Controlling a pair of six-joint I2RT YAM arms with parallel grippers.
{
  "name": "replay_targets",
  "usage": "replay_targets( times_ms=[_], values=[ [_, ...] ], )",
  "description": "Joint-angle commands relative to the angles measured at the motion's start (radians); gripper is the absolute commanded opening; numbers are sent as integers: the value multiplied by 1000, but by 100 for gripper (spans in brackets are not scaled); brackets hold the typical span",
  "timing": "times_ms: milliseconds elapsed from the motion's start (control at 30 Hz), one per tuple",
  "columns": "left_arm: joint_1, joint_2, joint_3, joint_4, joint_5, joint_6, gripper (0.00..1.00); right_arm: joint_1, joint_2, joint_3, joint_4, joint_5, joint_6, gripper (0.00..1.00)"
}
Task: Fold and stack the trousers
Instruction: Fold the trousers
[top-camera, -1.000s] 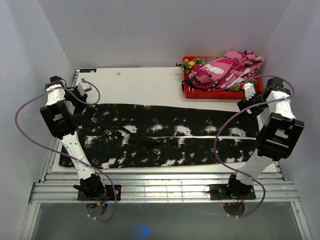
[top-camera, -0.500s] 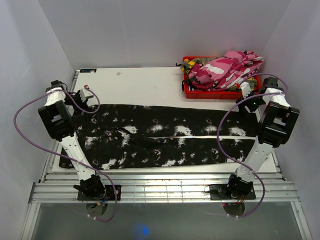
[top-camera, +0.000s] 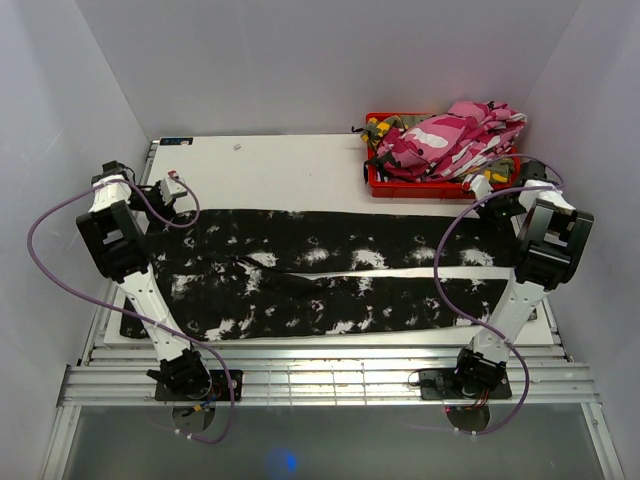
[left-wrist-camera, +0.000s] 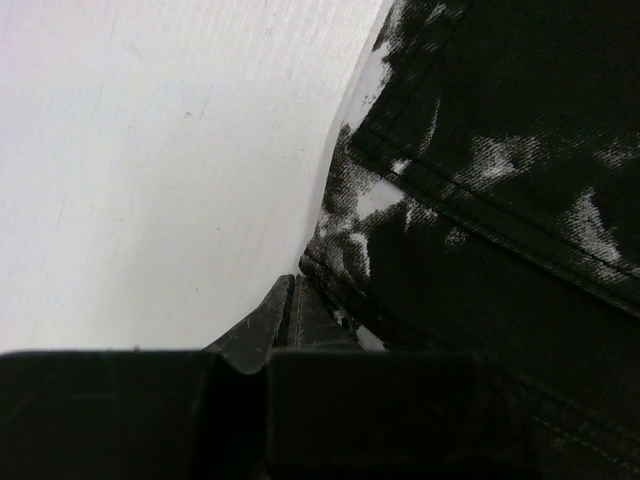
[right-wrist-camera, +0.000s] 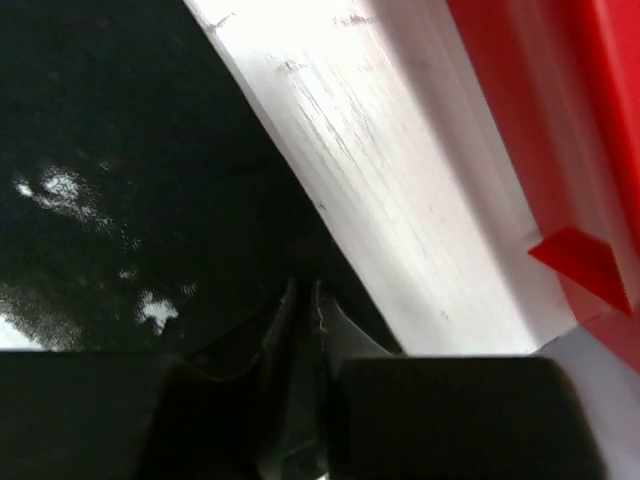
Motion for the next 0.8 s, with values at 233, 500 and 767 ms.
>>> replay_targets(
  times_ms=[233, 500, 767],
  values=[
    [32, -41, 52, -68, 87, -187, 0, -51, -138, 5, -24, -34, -18, 8],
    [75, -152, 25, -2, 199, -192, 0, -69, -229, 0, -50, -91, -12, 8],
    [76, -65, 95, -157, 150, -86, 74, -68, -204, -4, -64, -73, -18, 8]
  ],
)
